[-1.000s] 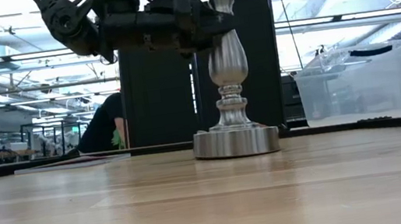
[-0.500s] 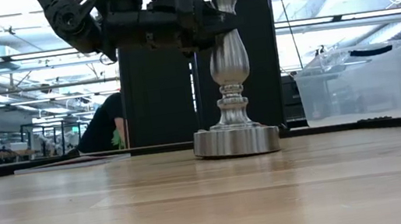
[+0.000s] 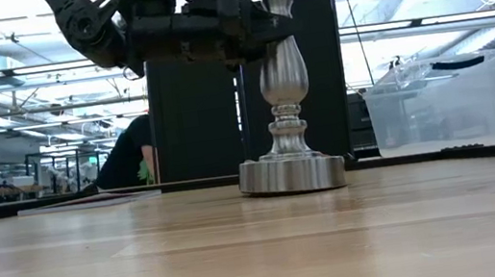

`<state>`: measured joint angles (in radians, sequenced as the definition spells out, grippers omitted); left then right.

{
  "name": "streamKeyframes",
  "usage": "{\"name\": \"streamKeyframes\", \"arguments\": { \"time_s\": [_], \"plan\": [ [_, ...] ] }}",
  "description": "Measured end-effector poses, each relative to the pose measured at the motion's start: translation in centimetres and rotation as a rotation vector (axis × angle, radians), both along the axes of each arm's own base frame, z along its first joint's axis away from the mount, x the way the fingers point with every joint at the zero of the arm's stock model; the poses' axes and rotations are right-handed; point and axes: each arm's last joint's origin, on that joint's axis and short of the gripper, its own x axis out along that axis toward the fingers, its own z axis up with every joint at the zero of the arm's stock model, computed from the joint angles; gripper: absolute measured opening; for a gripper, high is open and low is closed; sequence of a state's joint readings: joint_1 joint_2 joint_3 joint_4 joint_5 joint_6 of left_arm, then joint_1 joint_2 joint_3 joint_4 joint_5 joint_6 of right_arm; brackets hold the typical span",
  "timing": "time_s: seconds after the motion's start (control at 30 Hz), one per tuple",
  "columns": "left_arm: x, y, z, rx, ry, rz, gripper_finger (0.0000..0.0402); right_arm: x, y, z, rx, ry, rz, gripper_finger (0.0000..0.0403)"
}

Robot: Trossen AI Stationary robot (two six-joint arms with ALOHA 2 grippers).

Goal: Screw lightbulb
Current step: Insert the lightbulb into the silver lamp

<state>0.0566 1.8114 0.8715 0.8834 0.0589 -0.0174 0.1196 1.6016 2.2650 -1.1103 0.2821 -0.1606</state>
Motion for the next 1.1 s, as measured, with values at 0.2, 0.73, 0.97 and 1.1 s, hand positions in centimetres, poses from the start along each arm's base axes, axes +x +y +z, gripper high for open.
{"name": "streamKeyframes", "arguments": {
  "time_s": [0.2,0.73,0.97,1.1],
  "plan": [
    [0.0,0.0,0.0,0.001,-0.002,0.002,0.0151,-0.2,0.0,-0.3,0.018,0.033,-0.011,0.0345],
    [0.0,0.0,0.0,0.001,-0.013,0.007,0.0151,-0.1,-0.7,-0.7,0.076,0.059,-0.077,0.0345],
    [0.0,0.0,0.1,0.001,-0.02,0.006,0.0151,0.1,-1.4,-0.9,0.115,0.056,-0.124,0.0345],
    [0.0,0.0,0.1,0.001,-0.02,0.007,0.0151,0.6,-1.7,-1.3,0.117,0.078,-0.137,0.0345]
  ]
}}
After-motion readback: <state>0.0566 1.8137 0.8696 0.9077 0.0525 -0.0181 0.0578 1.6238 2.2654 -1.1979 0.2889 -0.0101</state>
